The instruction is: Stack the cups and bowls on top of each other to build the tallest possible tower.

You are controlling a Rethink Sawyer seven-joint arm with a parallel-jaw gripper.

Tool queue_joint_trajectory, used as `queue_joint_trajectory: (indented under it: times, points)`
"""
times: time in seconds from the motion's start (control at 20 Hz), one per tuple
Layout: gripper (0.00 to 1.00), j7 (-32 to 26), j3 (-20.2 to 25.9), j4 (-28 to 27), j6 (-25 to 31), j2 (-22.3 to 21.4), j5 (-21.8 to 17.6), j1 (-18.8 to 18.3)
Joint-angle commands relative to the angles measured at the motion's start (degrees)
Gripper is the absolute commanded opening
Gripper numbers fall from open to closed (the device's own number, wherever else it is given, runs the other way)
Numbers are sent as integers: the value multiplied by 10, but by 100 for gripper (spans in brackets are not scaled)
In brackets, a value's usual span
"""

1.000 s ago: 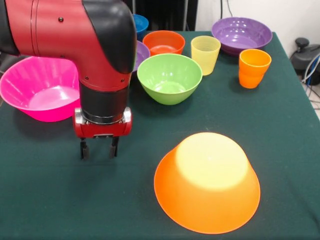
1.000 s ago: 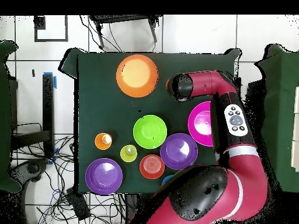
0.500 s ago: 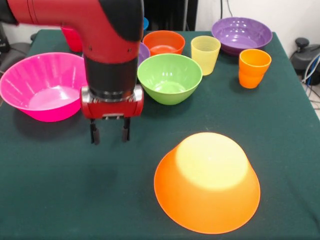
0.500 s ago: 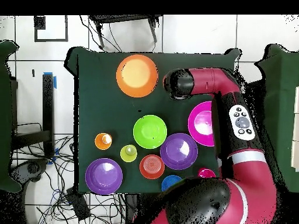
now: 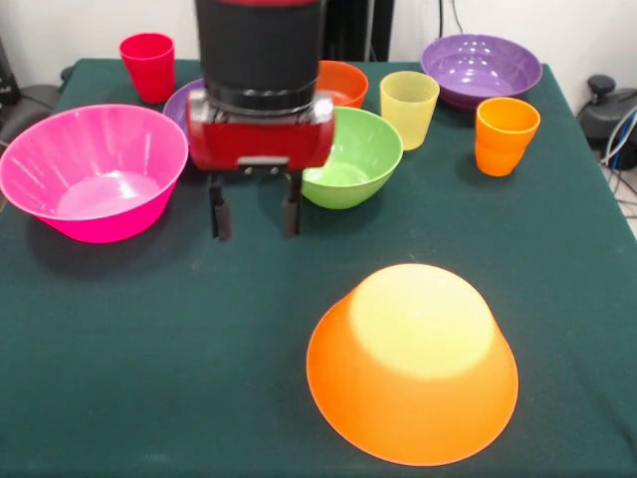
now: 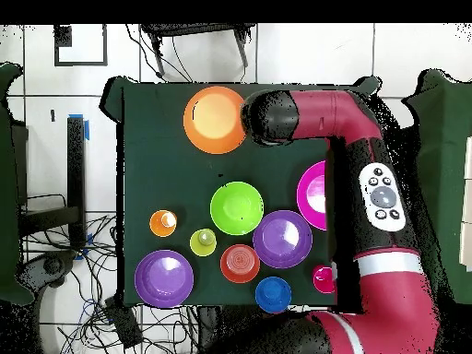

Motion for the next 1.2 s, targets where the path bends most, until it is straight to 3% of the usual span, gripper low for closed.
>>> queue_joint_trajectory:
  times: [0.05,0.7,0.9,1.2]
  points:
    - [100,187,-56,91,-1,-22,32,55]
    - [100,414,-149,186,-109,-41,103,179]
    - [100,445,-166,178,-141,-24,103,208]
    - [100,431,-161,111,-160,26,102,205]
